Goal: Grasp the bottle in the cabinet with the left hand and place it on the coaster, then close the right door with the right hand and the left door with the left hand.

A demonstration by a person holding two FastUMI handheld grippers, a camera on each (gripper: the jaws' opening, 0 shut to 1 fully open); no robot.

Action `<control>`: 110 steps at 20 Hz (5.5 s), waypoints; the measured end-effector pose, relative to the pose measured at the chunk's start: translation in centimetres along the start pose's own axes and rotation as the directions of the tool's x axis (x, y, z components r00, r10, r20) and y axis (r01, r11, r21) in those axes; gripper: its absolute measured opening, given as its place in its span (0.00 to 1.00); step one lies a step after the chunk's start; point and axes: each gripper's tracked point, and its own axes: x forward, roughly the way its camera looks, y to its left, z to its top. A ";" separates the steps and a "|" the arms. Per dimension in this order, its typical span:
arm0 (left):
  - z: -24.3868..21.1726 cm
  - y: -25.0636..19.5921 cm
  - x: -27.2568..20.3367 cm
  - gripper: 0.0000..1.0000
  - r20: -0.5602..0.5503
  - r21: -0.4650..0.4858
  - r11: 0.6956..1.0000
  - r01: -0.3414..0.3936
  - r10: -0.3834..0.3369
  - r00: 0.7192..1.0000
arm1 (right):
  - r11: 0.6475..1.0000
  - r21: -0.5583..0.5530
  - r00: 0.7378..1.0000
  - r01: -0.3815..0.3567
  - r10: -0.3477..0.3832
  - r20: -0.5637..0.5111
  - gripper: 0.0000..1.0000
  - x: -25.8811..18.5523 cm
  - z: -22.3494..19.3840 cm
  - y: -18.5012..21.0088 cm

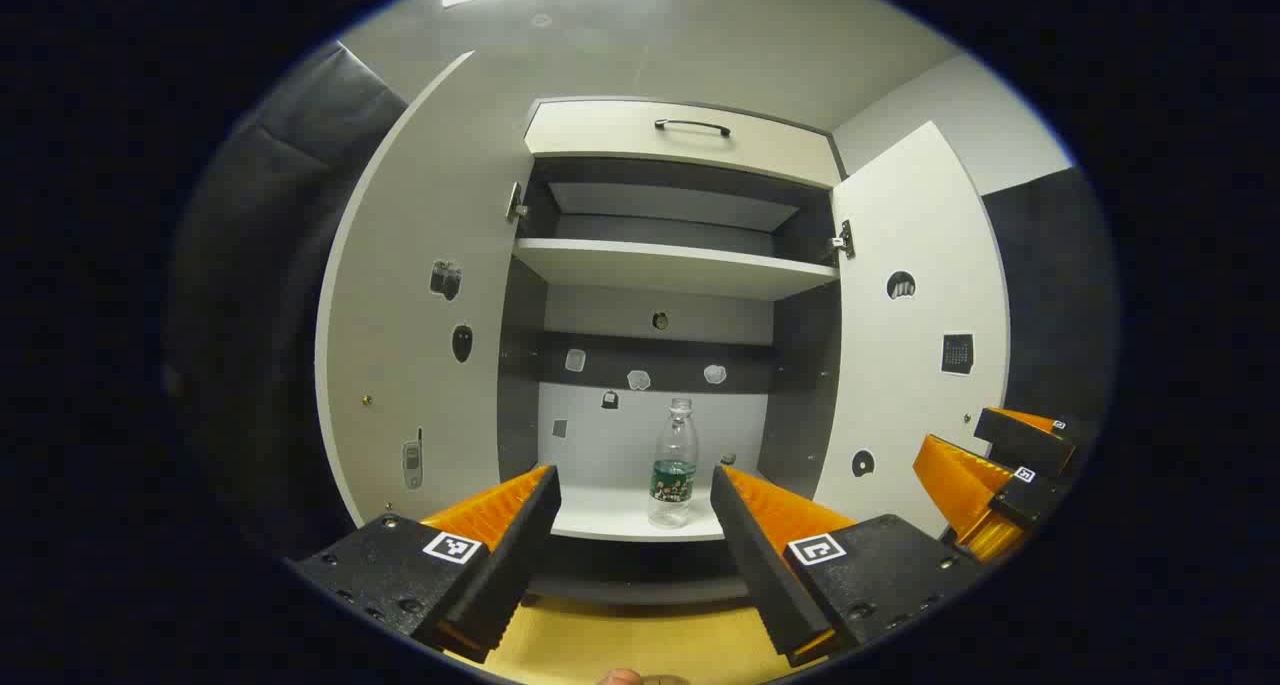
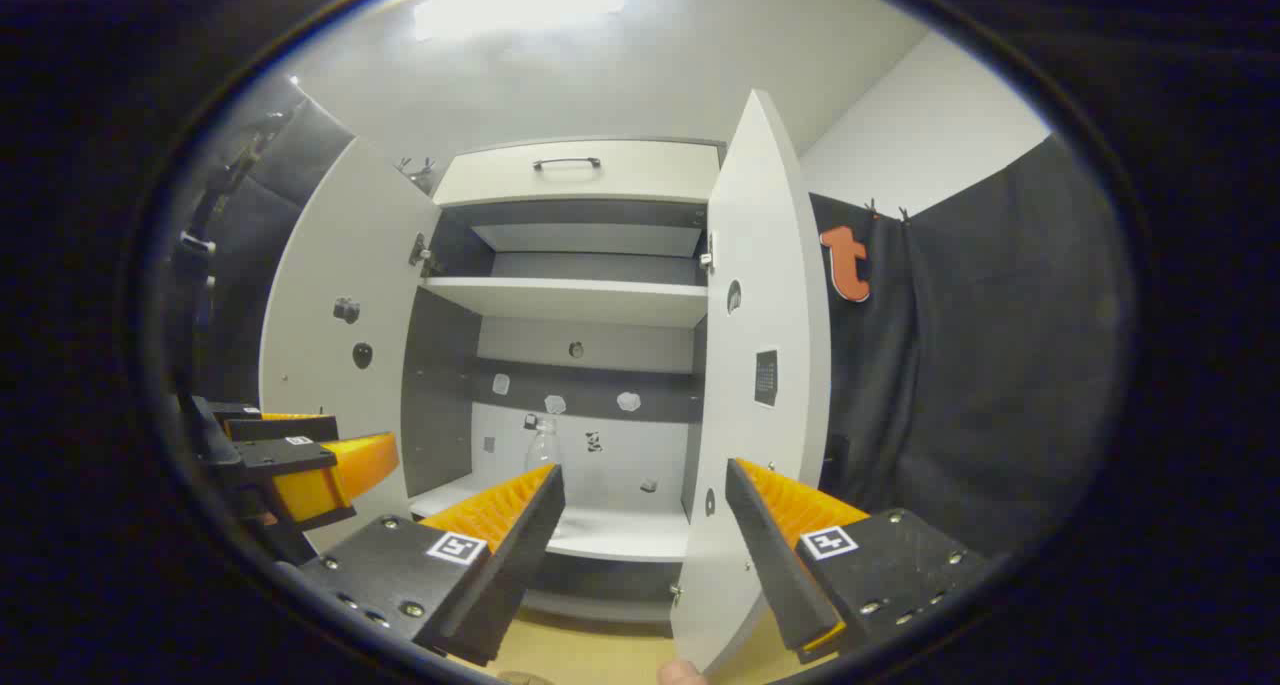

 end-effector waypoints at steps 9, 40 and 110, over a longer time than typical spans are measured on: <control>0.7 -1.0 -0.3 0.95 0.015 0.003 1.000 0.024 -0.024 1.000 | 1.000 0.008 1.000 0.011 -0.011 -0.004 0.98 -0.6 0.3 -0.2; -5.5 -4.0 25.7 0.95 -0.154 -0.021 0.992 0.125 -0.127 0.980 | 0.937 -0.085 0.939 0.340 -0.343 -0.023 0.99 -4.6 -1.1 -12.6; -36.8 -3.2 -3.7 0.62 -0.516 -0.125 0.970 0.208 -0.243 0.821 | 0.945 -0.167 0.956 0.280 -0.290 -0.040 0.99 -6.8 -1.6 -17.3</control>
